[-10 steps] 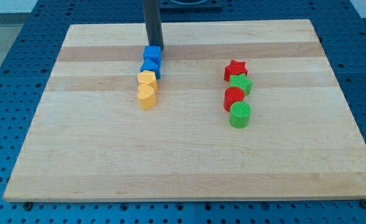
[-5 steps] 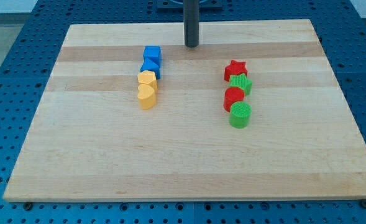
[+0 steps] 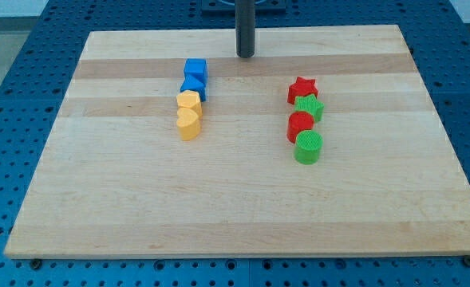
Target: Move your arm towards blue cube
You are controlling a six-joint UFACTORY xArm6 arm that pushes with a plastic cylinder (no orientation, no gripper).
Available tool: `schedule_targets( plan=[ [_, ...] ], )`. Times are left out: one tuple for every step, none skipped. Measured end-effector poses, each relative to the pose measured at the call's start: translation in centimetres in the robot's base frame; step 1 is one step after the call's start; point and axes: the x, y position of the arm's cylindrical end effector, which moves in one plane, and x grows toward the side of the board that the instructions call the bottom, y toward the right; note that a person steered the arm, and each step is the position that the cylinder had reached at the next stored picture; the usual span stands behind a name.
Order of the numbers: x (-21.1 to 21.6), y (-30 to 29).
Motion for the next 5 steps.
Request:
schedule_targets(
  plan=[
    [-0.3, -0.6],
    [-0.7, -1.2],
    [-1.0, -2.1],
    [-0.4, -2.5],
    [2.3, -2.5]
  ],
)
